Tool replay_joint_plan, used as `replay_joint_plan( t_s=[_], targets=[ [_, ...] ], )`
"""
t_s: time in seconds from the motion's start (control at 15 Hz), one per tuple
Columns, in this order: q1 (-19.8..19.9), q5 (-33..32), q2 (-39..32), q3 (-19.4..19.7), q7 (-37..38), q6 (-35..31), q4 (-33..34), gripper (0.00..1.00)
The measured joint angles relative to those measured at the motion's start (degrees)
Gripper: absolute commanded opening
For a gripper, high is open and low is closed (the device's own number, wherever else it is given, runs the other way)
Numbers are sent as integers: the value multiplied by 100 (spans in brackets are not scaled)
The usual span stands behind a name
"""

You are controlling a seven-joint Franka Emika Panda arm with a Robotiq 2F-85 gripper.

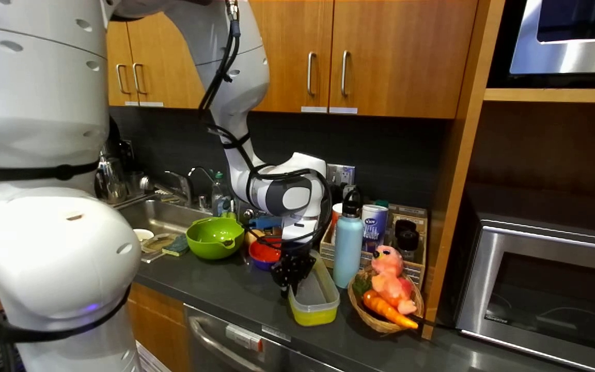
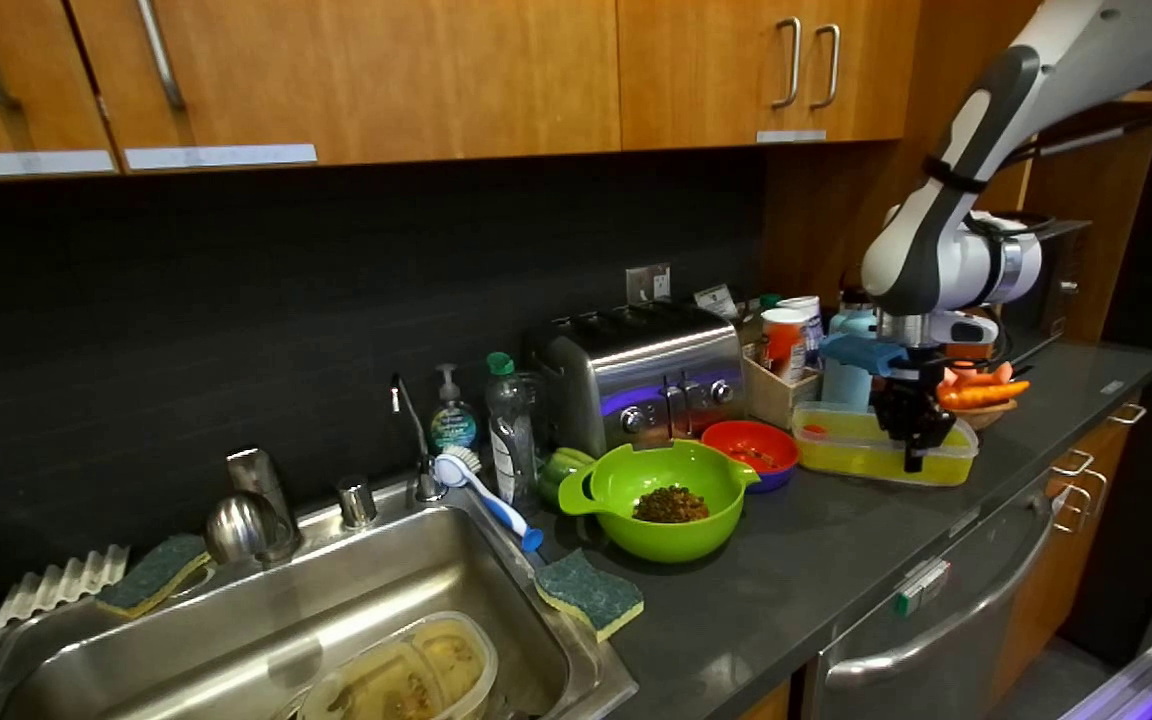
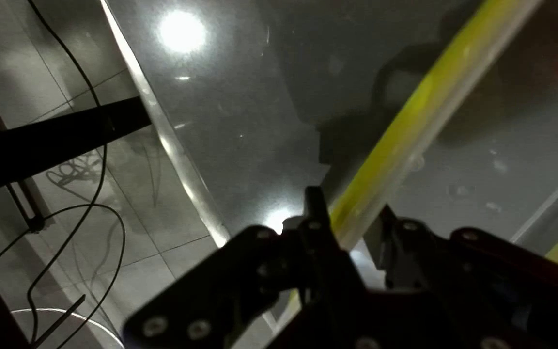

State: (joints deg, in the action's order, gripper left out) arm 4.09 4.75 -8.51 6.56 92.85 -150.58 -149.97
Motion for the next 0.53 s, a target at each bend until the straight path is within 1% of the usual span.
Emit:
replay_joint_plan(
  t_s=[0.07,0.13,0.2,0.27,0.53],
  targets=[
    [1,0,-1,7,-10,0,-2,5],
    [2,1,-1,9,-48,8,-3,1],
    [6,2,1,12,-125,23,-2,3],
    [7,3,2,15,-231,55,-4,1],
    [9,1,47,76,-517,182,-6,3]
  ],
)
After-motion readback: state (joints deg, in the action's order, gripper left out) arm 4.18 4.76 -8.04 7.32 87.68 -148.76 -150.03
